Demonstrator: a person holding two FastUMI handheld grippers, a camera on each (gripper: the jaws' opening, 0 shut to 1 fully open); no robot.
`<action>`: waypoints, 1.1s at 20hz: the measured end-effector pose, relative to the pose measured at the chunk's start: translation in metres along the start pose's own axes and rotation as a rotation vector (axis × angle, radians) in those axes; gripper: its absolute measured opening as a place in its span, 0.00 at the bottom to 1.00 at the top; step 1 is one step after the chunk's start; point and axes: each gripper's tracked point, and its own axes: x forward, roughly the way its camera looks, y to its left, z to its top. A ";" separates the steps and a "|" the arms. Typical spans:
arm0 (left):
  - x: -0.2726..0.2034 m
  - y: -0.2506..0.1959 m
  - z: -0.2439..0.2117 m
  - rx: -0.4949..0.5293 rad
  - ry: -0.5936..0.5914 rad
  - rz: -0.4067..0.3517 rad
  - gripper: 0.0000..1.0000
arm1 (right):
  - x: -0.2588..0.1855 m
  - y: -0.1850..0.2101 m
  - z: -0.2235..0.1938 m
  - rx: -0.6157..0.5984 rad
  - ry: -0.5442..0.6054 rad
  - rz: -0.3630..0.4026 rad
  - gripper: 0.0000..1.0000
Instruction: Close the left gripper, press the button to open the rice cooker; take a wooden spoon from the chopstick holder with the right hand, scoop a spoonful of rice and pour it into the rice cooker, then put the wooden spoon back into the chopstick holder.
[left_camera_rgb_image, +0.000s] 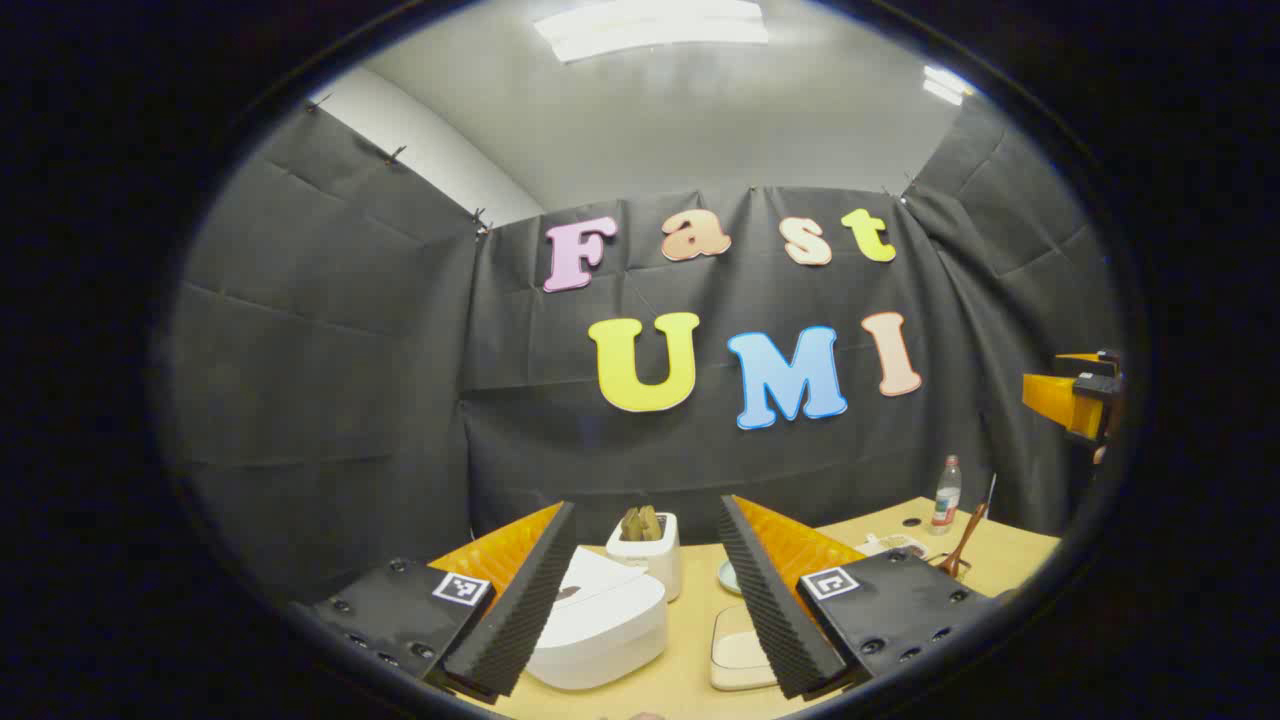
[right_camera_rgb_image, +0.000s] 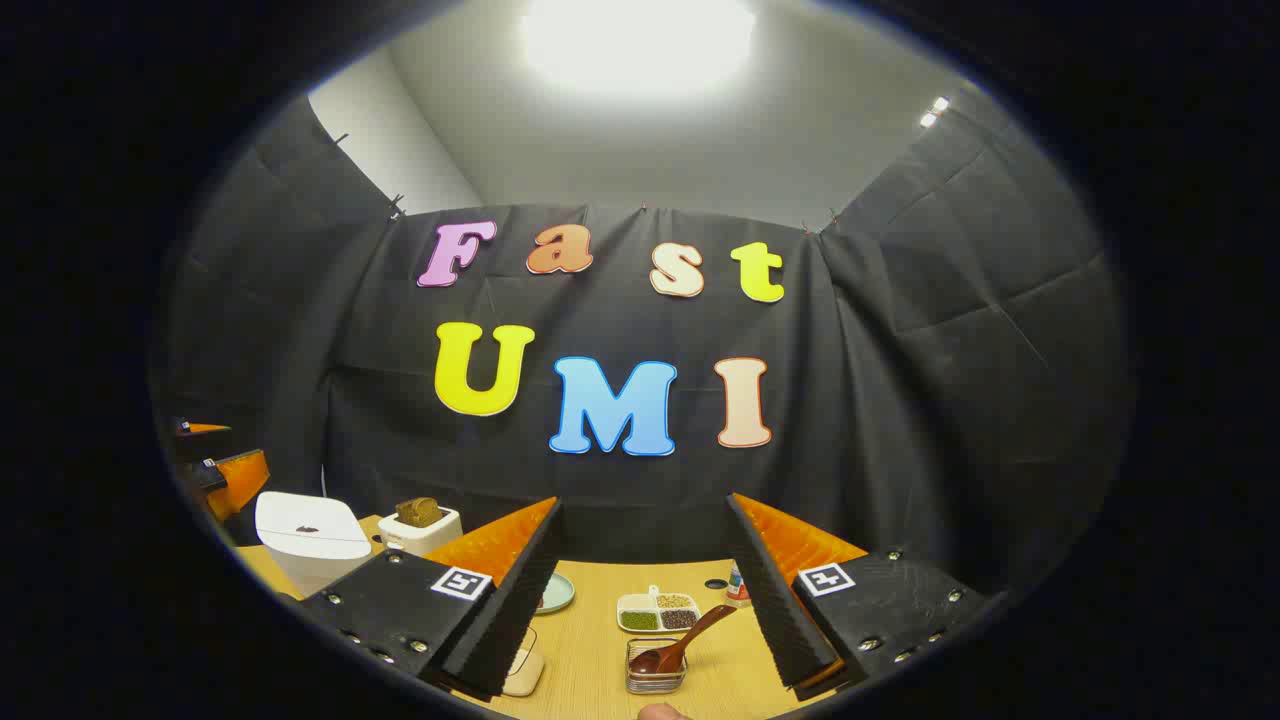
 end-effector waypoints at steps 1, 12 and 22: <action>-0.001 0.001 0.001 0.001 -0.002 0.002 1.00 | 0.000 0.000 0.000 -0.003 0.000 0.002 0.96; -0.008 0.012 0.004 -0.004 -0.006 0.026 0.97 | -0.008 0.000 0.001 -0.013 -0.003 0.002 0.96; -0.012 0.016 0.010 0.009 -0.015 0.008 0.70 | -0.014 0.001 0.002 -0.005 -0.004 0.001 0.96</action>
